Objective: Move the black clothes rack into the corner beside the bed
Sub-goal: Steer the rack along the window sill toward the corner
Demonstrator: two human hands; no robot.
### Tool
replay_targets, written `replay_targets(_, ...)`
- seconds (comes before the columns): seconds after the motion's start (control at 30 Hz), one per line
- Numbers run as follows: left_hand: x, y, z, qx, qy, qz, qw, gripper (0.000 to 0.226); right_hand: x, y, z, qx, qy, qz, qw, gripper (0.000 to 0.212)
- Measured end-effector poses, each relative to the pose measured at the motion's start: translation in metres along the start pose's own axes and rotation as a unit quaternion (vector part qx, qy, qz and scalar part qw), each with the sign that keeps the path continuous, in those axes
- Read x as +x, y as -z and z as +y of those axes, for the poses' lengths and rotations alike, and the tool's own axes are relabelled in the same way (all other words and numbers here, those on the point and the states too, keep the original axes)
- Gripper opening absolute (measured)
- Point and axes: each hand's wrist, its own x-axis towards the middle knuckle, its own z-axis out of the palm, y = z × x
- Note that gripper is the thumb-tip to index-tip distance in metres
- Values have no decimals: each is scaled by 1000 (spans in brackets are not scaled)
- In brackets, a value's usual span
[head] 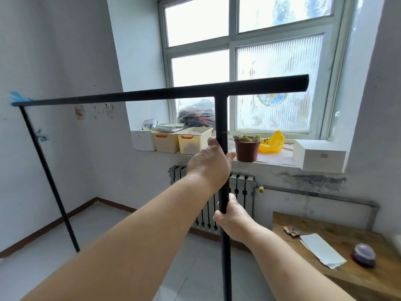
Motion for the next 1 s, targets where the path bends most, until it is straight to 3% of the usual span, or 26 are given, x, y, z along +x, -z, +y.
replay_targets(0.23, 69, -26, -39, 48, -26, 27, 998, 59, 77, -15, -10, -29, -7, 18, 999, 42)
replay_targets(0.4, 109, -40, -70, 42, -39, 22, 998, 57, 121, -31, -17, -34, -12, -5, 999, 33)
replay_targets(0.67, 169, -45, -127, -21, 20, 4, 1000, 48, 203, -64, -36, -11, 1, -26, 1000, 24)
replay_targets(1.0, 253, -53, -214, 41, 113, 13, 993, 48, 333, -115, -65, 7, 50, -124, 991, 26)
